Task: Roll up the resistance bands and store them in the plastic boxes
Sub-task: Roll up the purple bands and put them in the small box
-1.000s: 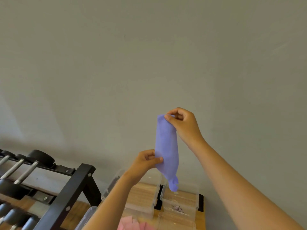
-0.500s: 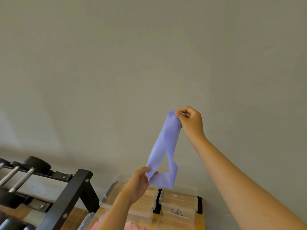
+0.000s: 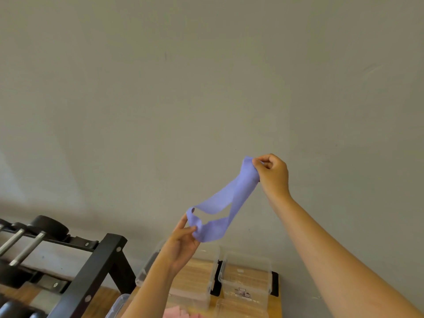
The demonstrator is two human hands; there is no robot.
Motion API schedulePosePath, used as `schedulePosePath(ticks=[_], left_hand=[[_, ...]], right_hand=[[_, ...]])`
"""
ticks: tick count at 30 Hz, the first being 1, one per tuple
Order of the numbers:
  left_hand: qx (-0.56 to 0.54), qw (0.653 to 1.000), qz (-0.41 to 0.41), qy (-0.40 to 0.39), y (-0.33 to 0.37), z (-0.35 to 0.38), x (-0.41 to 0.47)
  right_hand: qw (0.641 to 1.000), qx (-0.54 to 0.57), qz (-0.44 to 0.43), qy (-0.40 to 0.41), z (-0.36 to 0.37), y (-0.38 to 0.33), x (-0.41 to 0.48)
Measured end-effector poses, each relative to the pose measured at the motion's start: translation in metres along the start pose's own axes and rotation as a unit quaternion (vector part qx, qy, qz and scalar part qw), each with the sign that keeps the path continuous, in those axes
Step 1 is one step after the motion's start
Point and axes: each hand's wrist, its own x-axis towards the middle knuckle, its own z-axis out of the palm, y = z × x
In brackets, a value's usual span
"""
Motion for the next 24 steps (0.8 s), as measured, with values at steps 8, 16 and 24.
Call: schedulePosePath(ticks=[8,16,24], left_hand=[[0.218,0.942,-0.029,0.255,-0.006,-0.029,0.008],[0.221,0.959,-0.01,0.176,-0.003,-0.016,0.012],[0.32,0.936,0.136,0.057,0.015,0.077,0.018]], right_hand=[[1.0,-0.009,0.009,0.025,-0.006,0.011,0.003],[0.991,0.007,-0.013,-0.132,0.008,-0.003,-0.014],[0.969,0.0,0.032,-0.247,0.0,-0.009,-0.023]])
